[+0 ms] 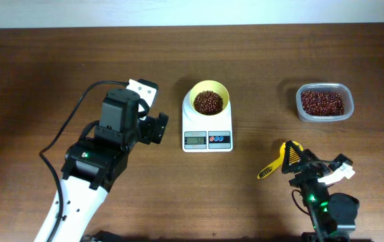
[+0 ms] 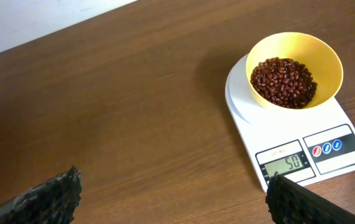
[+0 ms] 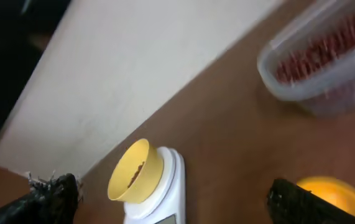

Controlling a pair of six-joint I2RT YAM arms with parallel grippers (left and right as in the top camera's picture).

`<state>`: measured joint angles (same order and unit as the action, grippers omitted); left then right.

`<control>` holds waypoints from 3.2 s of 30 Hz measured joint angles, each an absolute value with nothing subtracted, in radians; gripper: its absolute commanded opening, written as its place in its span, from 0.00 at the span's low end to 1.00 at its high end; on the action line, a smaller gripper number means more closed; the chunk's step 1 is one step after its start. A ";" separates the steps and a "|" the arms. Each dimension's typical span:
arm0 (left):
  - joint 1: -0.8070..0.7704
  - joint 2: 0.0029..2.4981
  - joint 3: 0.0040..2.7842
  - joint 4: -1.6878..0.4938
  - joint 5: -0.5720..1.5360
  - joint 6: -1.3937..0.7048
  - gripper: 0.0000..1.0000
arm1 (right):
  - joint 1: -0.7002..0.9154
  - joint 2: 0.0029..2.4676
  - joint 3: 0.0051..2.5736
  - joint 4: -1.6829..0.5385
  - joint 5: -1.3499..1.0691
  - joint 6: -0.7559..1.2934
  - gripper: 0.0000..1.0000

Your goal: Scoop item into bowl and weigh 50g on scale

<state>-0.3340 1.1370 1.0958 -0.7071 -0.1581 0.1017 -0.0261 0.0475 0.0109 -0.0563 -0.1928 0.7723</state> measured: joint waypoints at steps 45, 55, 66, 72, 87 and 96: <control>-0.334 1.137 1.096 -0.707 -0.158 0.102 0.99 | 0.018 0.014 0.011 -0.065 -0.109 0.025 0.99; -0.334 1.137 1.096 -0.707 -0.158 0.102 0.99 | 0.018 0.014 0.011 -0.065 -0.109 0.052 0.99; -0.334 1.137 1.096 -0.707 -0.158 0.102 0.99 | 0.018 0.014 0.011 -0.065 -0.109 0.052 0.99; -0.334 1.135 1.097 -0.911 -0.054 0.031 0.99 | 0.018 0.015 0.011 -0.066 -0.101 0.053 0.99; -0.334 0.444 0.969 -1.188 -0.279 -0.092 0.99 | 0.018 0.016 0.011 -0.066 -0.101 0.053 0.99; -0.334 0.442 0.624 -0.642 -0.144 0.036 0.99 | 0.018 0.016 0.011 -0.066 -0.101 0.052 0.99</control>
<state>-0.3340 0.4423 0.6243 -0.6418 -0.1440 0.0357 0.0181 0.0158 0.0109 -0.0662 -0.1009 0.0525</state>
